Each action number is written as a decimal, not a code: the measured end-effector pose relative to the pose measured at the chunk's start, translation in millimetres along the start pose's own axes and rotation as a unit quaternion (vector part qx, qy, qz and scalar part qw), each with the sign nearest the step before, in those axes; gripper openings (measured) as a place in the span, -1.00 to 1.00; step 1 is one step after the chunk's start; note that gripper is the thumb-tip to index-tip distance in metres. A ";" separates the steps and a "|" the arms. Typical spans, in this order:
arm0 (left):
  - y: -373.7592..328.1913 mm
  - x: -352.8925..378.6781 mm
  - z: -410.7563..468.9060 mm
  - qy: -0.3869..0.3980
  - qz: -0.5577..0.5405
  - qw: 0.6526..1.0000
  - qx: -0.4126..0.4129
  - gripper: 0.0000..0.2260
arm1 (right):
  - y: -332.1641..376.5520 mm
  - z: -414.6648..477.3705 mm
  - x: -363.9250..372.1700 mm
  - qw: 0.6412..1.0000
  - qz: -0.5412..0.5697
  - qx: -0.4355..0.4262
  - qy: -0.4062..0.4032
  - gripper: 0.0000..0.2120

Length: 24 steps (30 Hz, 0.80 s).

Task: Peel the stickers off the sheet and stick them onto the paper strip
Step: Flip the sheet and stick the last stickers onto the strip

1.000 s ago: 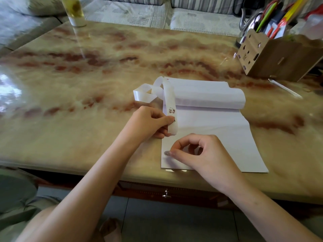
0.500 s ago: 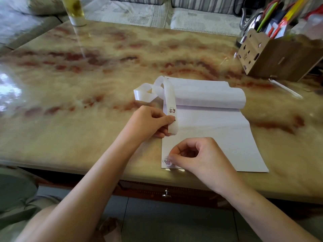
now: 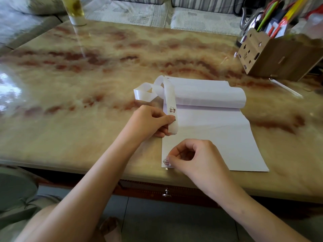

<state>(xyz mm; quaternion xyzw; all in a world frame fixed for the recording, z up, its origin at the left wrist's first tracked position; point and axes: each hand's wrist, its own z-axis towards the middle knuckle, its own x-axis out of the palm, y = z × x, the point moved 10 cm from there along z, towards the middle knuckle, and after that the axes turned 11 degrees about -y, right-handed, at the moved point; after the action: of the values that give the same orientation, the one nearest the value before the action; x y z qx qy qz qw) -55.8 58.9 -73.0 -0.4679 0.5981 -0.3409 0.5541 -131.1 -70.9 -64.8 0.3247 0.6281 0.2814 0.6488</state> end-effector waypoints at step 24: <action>-0.2 -0.4 -0.7 -0.005 0.006 1.000 -0.001 -0.82 | 5.2 -0.4 4.3 0.998 -0.043 -0.032 0.021 -0.86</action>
<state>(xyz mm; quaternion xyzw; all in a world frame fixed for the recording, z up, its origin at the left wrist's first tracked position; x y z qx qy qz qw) -56.4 59.2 -72.6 -0.4667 0.5986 -0.3346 0.5584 -131.0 -64.3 -63.5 0.2700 0.6459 0.2801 0.6569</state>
